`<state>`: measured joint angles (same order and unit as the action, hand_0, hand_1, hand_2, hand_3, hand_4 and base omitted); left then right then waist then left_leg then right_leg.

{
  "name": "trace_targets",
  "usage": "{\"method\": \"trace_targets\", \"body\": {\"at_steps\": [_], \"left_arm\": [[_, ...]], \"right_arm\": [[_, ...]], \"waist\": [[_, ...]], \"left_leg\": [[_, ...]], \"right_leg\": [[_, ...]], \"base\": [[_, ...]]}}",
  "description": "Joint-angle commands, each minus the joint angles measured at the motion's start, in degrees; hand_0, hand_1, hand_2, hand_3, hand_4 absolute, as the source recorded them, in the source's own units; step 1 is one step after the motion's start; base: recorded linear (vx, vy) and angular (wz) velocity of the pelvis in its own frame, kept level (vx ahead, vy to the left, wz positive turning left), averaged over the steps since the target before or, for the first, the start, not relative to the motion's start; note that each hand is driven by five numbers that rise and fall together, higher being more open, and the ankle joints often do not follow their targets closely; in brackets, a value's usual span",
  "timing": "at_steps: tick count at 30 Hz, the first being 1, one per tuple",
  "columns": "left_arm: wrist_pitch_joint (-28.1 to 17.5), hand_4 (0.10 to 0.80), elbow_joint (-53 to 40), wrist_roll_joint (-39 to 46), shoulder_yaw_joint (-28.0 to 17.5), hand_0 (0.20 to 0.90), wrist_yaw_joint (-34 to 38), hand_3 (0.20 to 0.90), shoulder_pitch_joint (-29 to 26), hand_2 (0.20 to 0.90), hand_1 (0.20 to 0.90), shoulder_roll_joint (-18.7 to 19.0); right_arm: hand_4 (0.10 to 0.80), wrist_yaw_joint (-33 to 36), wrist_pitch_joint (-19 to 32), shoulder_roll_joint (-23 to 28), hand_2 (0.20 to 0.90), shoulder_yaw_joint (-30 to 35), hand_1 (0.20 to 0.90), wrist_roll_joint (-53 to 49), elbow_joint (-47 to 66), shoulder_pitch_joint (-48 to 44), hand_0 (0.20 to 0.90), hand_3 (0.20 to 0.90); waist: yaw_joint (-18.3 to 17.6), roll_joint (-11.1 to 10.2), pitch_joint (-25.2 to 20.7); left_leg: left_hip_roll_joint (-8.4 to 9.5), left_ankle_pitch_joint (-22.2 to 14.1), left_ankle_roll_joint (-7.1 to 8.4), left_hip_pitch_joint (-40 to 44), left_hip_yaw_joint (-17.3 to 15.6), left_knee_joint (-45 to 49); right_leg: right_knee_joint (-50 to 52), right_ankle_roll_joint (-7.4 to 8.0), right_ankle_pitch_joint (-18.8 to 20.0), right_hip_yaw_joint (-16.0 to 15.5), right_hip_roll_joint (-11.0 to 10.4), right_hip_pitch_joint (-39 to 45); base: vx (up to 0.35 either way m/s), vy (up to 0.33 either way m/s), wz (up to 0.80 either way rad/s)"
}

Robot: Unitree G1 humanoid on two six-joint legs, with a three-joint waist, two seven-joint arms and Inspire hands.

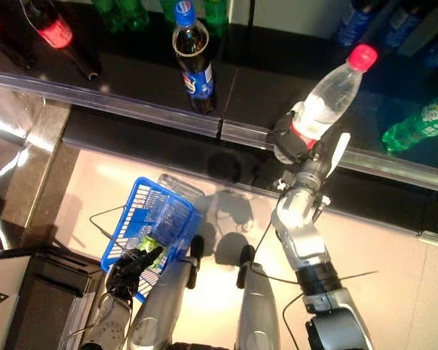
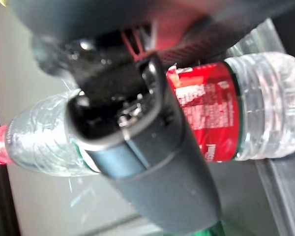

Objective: Pick up the drink and place into the basket.

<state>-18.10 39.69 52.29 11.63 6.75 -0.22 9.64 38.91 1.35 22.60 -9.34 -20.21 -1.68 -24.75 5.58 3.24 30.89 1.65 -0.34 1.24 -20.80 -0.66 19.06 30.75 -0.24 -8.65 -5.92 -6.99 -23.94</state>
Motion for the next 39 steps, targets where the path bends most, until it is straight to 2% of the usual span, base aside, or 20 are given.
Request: {"method": "trace_targets", "body": {"at_steps": [1, 4, 8, 13, 19, 25, 29, 35, 39], "left_arm": [[-9.7, 0.100, -15.4, -2.0, -3.0, 0.300, -4.9, 0.200, 3.6, 0.300, 0.300, 4.7], [-8.2, 0.100, -21.4, -2.7, -4.0, 0.300, -6.4, 0.200, 5.5, 0.300, 0.300, 6.2], [-6.7, 0.100, -27.7, -4.6, -4.5, 0.300, -8.5, 0.200, 7.5, 0.300, 0.300, 7.6], [-4.0, 0.100, -34.6, -6.9, -3.6, 0.300, -10.7, 0.200, 9.7, 0.300, 0.300, 9.7], [-3.0, 0.100, -39.9, -6.9, -2.7, 0.300, -13.8, 0.200, 11.4, 0.300, 0.300, 11.3], [-1.3, 0.100, -48.7, -3.5, -3.2, 0.300, -17.9, 0.200, 12.2, 0.300, 0.300, 13.6], [0.0, 0.100, -56.9, -2.0, -2.6, 0.300, -28.8, 0.200, 11.6, 0.300, 0.300, 15.8], [1.3, 0.100, -61.1, -2.2, -1.1, 0.300, -32.0, 0.200, 8.0, 0.300, 0.300, 18.4], [3.6, 0.100, -62.9, -1.9, -1.1, 0.300, -33.6, 0.200, 6.0, 0.300, 0.300, 20.1]], "right_arm": [[0.100, -8.6, 5.0, 4.4, 0.300, 0.5, 0.300, 6.1, 21.7, -7.5, 0.300, 0.200], [0.100, -14.0, 4.5, 4.0, 0.300, -1.8, 0.300, 4.4, 26.2, -4.8, 0.300, 0.200], [0.100, -18.1, 4.2, 3.4, 0.300, -5.1, 0.300, 1.1, 28.8, -2.4, 0.300, 0.200], [0.100, -19.4, 3.8, 2.6, 0.300, -9.3, 0.300, -0.6, 28.9, -1.6, 0.300, 0.200], [0.100, -21.2, 2.3, 1.9, 0.300, -13.2, 0.300, -3.2, 28.1, -2.3, 0.300, 0.200], [0.100, -18.7, 1.8, 0.8, 0.300, -17.0, 0.300, -3.5, 27.2, -2.5, 0.300, 0.200], [0.100, -16.3, 2.0, -0.6, 0.300, -19.2, 0.300, -7.0, 24.4, -2.6, 0.300, 0.200], [0.100, -14.8, 3.3, -2.2, 0.300, -22.2, 0.300, -13.9, 21.7, -1.6, 0.300, 0.200], [0.100, -13.3, 3.3, -3.8, 0.300, -24.5, 0.300, -14.6, 18.1, -0.7, 0.300, 0.200]], "waist": [[-0.5, 0.8, -5.7], [0.5, 0.4, -7.5], [2.1, -0.1, -9.2], [4.3, -0.3, -10.7], [6.7, -0.4, -11.6], [9.6, -0.8, -12.0], [11.6, -1.0, -11.5], [12.2, -1.2, -11.4], [12.9, -1.5, -11.8]], "left_leg": [[1.93, 1.0, 0.59, 2.5, 3.2, 5.0], [2.01, 1.4, 0.83, 4.4, 4.0, 3.7], [2.14, 2.0, 1.02, 6.2, 5.2, 2.9], [2.49, 2.5, 1.08, 8.1, 6.8, 2.2], [3.01, 2.6, 0.98, 9.4, 8.4, 1.0], [3.82, 2.9, 0.98, 10.2, 11.1, -0.1], [4.35, 2.6, 0.82, 10.4, 12.9, -0.4], [4.65, 1.8, 0.62, 10.7, 14.0, -0.7], [4.93, 1.4, 0.49, 11.0, 15.1, -1.3]], "right_leg": [[-6.7, -1.67, 1.3, -3.2, 0.4, 9.3], [-7.9, -1.64, 0.9, -3.7, 0.5, 11.9], [-9.3, -1.80, 0.5, -4.9, 0.7, 14.9], [-11.1, -1.92, 0.2, -6.3, 1.0, 18.2], [-12.7, -1.90, 0.0, -7.6, 1.2, 20.6], [-14.4, -1.60, 0.2, -9.8, 1.2, 22.4], [-15.2, -1.39, 0.6, -11.9, 1.0, 23.2], [-15.4, -0.86, 0.9, -12.9, 0.8, 23.6], [-15.8, -0.38, 1.2, -13.4, 0.6, 24.0]], "base": [[0.055, -0.045, 0.06], [0.038, -0.057, 0.14], [0.023, -0.068, 0.30], [0.006, -0.048, 0.23], [-0.019, -0.015, 0.14], [-0.024, -0.043, 0.22], [-0.050, -0.048, 0.29], [-0.017, -0.006, 0.21], [0.018, -0.013, 0.16]]}}
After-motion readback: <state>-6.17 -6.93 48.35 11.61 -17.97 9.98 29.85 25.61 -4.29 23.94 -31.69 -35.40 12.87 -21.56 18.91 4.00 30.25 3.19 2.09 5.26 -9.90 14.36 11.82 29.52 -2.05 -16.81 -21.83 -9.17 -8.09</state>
